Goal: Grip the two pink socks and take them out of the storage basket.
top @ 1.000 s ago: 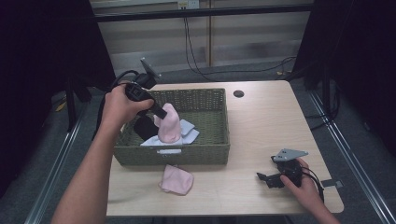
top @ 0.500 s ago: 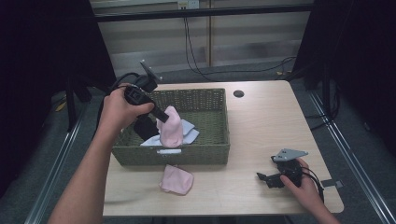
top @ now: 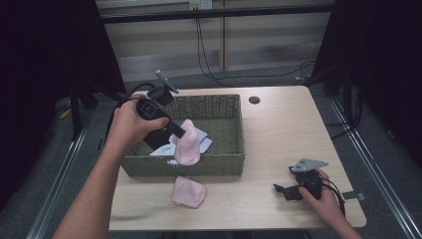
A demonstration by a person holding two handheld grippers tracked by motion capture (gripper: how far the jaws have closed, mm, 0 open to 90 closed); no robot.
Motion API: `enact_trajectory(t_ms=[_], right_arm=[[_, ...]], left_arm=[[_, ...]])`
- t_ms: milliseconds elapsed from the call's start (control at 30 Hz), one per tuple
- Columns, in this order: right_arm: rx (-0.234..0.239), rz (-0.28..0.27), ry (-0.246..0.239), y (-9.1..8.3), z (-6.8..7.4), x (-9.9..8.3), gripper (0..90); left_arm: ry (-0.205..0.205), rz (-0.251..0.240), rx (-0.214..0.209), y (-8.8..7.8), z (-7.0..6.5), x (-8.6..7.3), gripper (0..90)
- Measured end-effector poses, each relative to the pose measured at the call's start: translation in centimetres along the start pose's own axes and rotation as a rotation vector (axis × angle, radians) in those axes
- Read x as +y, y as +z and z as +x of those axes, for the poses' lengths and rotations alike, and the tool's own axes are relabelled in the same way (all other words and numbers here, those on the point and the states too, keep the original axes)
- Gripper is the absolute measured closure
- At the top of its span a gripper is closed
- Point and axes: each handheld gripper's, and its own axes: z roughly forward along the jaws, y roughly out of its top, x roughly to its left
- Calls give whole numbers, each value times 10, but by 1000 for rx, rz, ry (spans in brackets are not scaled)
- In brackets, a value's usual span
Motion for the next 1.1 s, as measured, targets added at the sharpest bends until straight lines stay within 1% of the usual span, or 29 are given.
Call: enact_trajectory(t_ms=[133,233,300,567,633,667,733,767,900,933,1100], right_arm=[[0,0,-1,0,0,0,103],[-1,1,2,0,0,0,104],[-2,-1,-2,0,0,0,103],[1,-3,-3,0,0,0,103],[-1,-1,-3,0,0,0,103],[0,-2,-3,0,0,0,103],[1,-3,-3,0,0,0,103],[1,-3,-3,1,0,0,103],[-1,-1,-3,0,0,0,103],[1,-3,-3,0,0,0,103],[-1,-1,-3,0,0,0,103]], left_arm=[[8,1,-1,1,-2,-1,863],[20,-2,-8,2,-6,-1,862],[26,5,-8,2,-9,-2,862],[44,10,-22,4,-15,-2,862],[45,11,-20,4,-16,-3,862],[55,13,-24,5,-17,-3,861],[54,10,-22,6,-18,-3,862],[60,16,-23,6,-18,-4,861],[61,12,-25,8,-22,-5,860],[59,10,-34,10,-22,-6,860],[54,11,-44,16,-21,-10,860]])
